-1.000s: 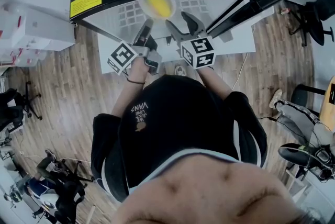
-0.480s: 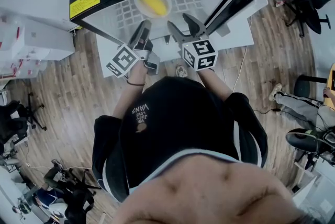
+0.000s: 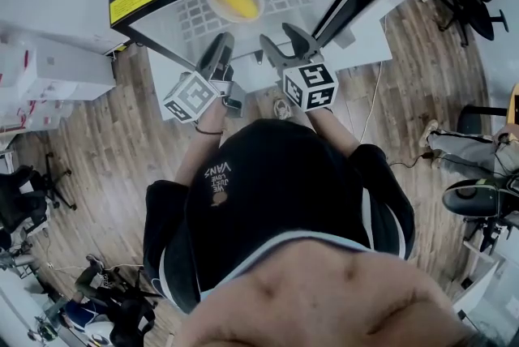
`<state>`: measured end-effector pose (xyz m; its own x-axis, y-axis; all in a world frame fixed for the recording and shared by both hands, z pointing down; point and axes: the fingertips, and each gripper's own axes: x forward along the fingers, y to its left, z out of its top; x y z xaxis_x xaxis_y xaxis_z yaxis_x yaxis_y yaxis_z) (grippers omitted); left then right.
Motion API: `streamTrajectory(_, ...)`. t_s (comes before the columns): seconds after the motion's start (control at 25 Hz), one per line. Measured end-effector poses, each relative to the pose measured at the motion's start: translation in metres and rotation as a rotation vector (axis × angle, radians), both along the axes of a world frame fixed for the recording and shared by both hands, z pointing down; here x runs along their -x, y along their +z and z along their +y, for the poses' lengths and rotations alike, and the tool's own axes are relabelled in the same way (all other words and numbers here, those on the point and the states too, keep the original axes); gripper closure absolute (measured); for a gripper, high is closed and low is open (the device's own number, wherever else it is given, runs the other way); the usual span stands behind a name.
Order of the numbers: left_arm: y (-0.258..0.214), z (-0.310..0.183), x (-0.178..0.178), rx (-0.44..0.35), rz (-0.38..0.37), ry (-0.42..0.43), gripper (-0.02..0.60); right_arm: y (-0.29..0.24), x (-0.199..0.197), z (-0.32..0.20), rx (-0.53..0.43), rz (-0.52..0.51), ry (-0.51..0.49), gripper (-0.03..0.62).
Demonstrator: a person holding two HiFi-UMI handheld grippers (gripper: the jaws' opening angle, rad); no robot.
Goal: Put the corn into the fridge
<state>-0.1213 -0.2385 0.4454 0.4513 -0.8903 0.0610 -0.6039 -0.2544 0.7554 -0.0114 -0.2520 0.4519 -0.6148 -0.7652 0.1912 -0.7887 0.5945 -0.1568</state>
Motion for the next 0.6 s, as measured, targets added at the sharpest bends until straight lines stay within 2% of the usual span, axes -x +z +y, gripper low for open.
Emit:
streamTrajectory(0.24,-0.001,0.009,-0.002,-0.039,-0.087,0.036,0.48,0.003,0.002,0.01,0.009,-0.001,0.011,0.349)
streamTrajectory(0.6,0.007,0.02,-0.002,-0.05,-0.183,0.073,0.486,0.007,-0.001,0.021,0.016,-0.003,0.043,0.365)
